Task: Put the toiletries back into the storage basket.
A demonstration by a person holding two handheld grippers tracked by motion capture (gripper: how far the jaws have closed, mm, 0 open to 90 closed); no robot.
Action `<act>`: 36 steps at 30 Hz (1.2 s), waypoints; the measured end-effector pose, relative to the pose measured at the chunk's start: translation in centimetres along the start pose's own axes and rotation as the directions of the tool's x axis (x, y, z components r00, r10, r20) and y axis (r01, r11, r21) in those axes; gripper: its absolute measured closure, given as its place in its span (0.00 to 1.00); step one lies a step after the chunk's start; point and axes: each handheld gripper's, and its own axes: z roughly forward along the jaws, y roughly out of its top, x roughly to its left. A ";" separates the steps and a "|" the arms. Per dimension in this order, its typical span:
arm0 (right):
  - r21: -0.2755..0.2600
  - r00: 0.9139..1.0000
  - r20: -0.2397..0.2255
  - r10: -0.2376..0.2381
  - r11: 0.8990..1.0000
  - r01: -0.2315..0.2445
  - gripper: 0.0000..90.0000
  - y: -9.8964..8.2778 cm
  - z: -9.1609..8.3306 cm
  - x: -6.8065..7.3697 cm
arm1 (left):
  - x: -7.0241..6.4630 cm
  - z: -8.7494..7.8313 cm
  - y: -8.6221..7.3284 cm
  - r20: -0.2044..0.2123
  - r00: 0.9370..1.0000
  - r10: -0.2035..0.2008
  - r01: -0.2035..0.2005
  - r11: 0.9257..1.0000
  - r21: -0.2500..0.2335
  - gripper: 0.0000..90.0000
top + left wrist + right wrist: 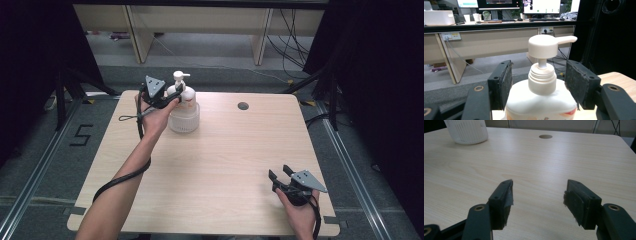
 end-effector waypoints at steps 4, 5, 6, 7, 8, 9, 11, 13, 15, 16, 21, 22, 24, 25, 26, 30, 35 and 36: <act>-0.011 1.000 -0.008 -0.004 1.000 0.004 0.44 0.0 0.1 0.0 | 0.1 -0.5 -0.3 0.009 1.000 0.003 -0.003 1.000 0.003 0.42; -0.011 1.000 -0.010 0.000 1.000 0.000 0.44 0.0 0.1 0.0 | 0.1 -0.7 -0.4 0.010 1.000 0.002 -0.003 1.000 0.002 0.42; -0.003 1.000 -0.003 -0.005 1.000 0.005 0.44 0.0 0.0 0.0 | 0.1 -0.9 -0.4 0.013 1.000 0.007 -0.007 1.000 0.003 0.42; -0.002 1.000 -0.002 -0.004 1.000 0.004 0.44 0.0 0.0 0.0 | 0.1 -1.0 -0.5 0.014 1.000 0.006 -0.006 1.000 0.002 0.42; 0.019 1.000 0.001 -0.006 1.000 0.006 0.44 0.1 -0.1 0.0 | 0.1 -1.2 -0.6 0.014 1.000 0.003 -0.003 1.000 0.003 0.42; 0.021 1.000 0.003 -0.007 1.000 0.007 0.44 0.1 -0.1 0.0 | 0.2 -1.4 -0.7 0.016 1.000 -0.005 0.005 1.000 -0.003 0.42; -0.003 1.000 -0.003 -0.005 1.000 0.005 0.44 0.0 0.0 0.0 | 0.3 -1.7 -0.8 0.015 1.000 -0.003 0.003 1.000 -0.005 0.42; -0.007 1.000 -0.005 -0.004 1.000 0.004 0.44 0.0 0.1 0.0 | 0.3 -2.0 -1.0 0.018 1.000 -0.006 0.006 1.000 -0.003 0.42; -0.011 1.000 -0.010 -0.002 1.000 0.002 0.44 0.0 0.1 0.0 | 0.4 -2.3 -1.1 0.019 1.000 -0.004 0.004 1.000 -0.006 0.42; -0.009 1.000 -0.009 -0.001 1.000 0.001 0.44 0.0 0.1 0.0 | 0.4 -2.5 -1.1 0.018 1.000 -0.003 0.003 1.000 -0.006 0.42; -0.006 1.000 -0.006 -0.004 1.000 0.004 0.44 0.0 0.0 0.0 | 0.6 -3.2 -1.6 0.023 1.000 -0.005 0.005 1.000 -0.005 0.41; -0.009 1.000 -0.008 -0.002 1.000 0.001 0.44 0.0 0.1 0.0 | 0.7 -3.4 -1.7 0.023 1.000 -0.006 0.006 1.000 -0.002 0.41; -0.008 1.000 -0.007 -0.002 1.000 0.002 0.44 0.0 0.1 0.0 | 0.9 -3.8 -2.1 0.020 1.000 -0.002 0.002 1.000 0.003 0.41; 0.001 1.000 -0.001 -0.006 1.000 0.006 0.44 0.0 0.0 0.0 | 0.9 -3.9 -2.2 0.019 1.000 -0.003 0.003 1.000 0.004 0.41; 0.001 1.000 -0.001 -0.007 1.000 0.007 0.44 0.0 0.0 0.0 | 1.0 -4.1 -2.4 0.020 1.000 -0.004 0.004 1.000 0.006 0.41; 0.000 1.000 -0.009 -0.008 1.000 0.008 0.44 0.0 0.0 0.0 | 1.2 -5.0 -3.0 0.018 1.000 -0.002 0.002 1.000 0.009 0.41; 0.009 1.000 0.002 -0.005 1.000 0.005 0.44 0.0 0.0 0.0 | 1.4 -5.9 -3.6 0.019 1.000 -0.002 0.002 1.000 0.016 0.41; 0.009 1.000 0.002 -0.004 1.000 0.004 0.44 0.0 -0.1 0.0 | 1.4 -6.1 -3.7 0.020 1.000 -0.003 0.002 1.000 0.015 0.41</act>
